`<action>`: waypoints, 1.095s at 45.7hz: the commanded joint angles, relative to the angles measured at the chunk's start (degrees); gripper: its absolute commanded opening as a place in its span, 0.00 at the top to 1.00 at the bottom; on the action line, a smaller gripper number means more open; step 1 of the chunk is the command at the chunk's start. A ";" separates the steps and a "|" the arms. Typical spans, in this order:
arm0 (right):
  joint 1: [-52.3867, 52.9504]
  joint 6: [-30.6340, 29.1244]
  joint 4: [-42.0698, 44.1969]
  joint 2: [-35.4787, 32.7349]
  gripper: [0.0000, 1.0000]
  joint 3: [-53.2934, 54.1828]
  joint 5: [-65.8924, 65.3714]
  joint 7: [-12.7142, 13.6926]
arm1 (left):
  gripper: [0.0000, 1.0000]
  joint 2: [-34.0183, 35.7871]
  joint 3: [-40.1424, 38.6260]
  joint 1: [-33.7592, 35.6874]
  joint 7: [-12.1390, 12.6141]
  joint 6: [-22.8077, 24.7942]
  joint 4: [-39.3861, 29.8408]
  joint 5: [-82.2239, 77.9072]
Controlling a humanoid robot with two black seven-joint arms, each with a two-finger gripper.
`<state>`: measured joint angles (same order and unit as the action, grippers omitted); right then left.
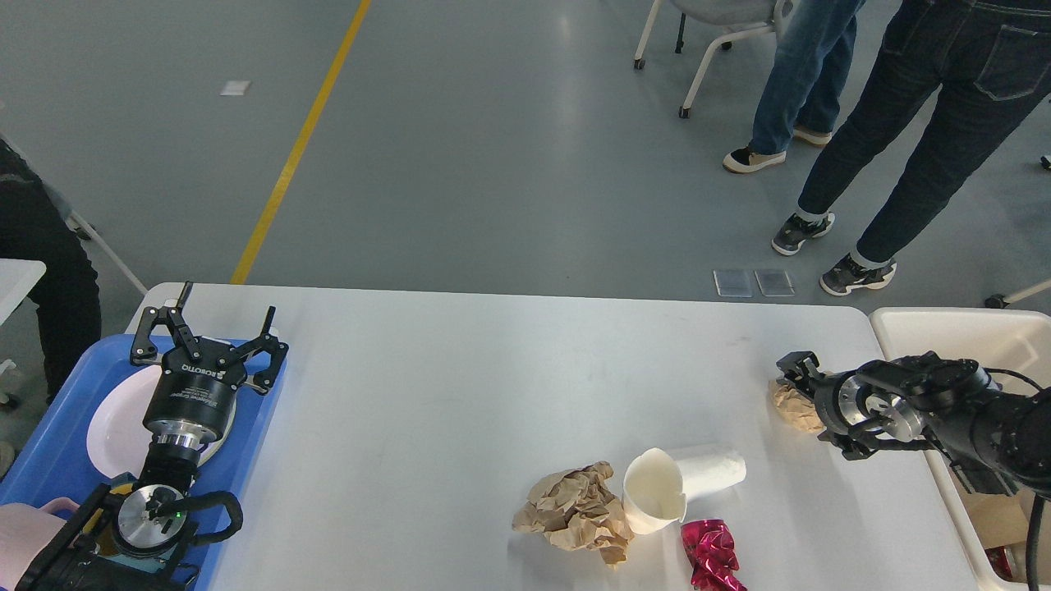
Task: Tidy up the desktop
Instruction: 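Grasp the bread roll with the right gripper and lift it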
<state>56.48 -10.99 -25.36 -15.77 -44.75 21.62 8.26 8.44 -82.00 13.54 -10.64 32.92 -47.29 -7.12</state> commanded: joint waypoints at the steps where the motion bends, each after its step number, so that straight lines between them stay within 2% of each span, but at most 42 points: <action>1: -1.28 1.05 1.90 0.30 0.27 1.94 0.00 0.00 | 0.03 0.00 0.00 0.00 0.00 -0.05 0.01 0.00; 8: -1.29 1.23 0.93 -0.67 0.98 2.39 -0.44 0.08 | 0.04 0.00 0.00 0.00 0.00 -0.05 0.01 0.00; 9: -1.20 1.15 0.58 -0.76 1.00 2.30 -0.53 0.17 | 0.03 0.00 0.00 0.00 0.00 0.04 0.01 0.00; 16: -0.85 1.14 -0.39 -0.93 1.00 2.04 -1.14 2.63 | 0.04 0.00 0.00 0.00 0.09 0.04 0.01 0.00; 24: 0.21 1.14 -2.76 -1.72 1.00 2.47 -1.06 2.81 | 0.04 0.00 0.00 0.00 0.00 0.04 0.01 0.00; 31: 6.00 0.79 -12.15 -6.46 1.00 1.69 -1.14 3.16 | 0.03 0.00 0.00 0.00 0.09 0.04 0.01 0.00; 37: 16.36 0.09 -24.63 -11.82 1.00 -3.31 -1.50 6.32 | 0.03 0.00 0.00 0.00 0.09 0.04 0.01 0.00; 42: 30.59 -0.17 -36.31 -12.88 1.00 -15.16 -2.02 6.50 | 0.03 0.00 0.00 0.00 0.09 0.04 0.01 0.00; 46: 43.77 -0.79 -47.39 -11.40 1.00 -25.28 -2.90 6.06 | 0.03 0.00 0.00 0.00 0.09 -0.05 0.01 0.00; 50: 55.38 -3.85 -55.74 -6.66 1.00 -31.62 -5.18 6.24 | 0.04 0.00 0.00 0.00 0.09 0.04 0.01 0.00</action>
<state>97.08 -11.77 -70.04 -27.22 -67.43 18.81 14.45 8.44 -82.00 13.54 -10.56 32.97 -47.29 -7.11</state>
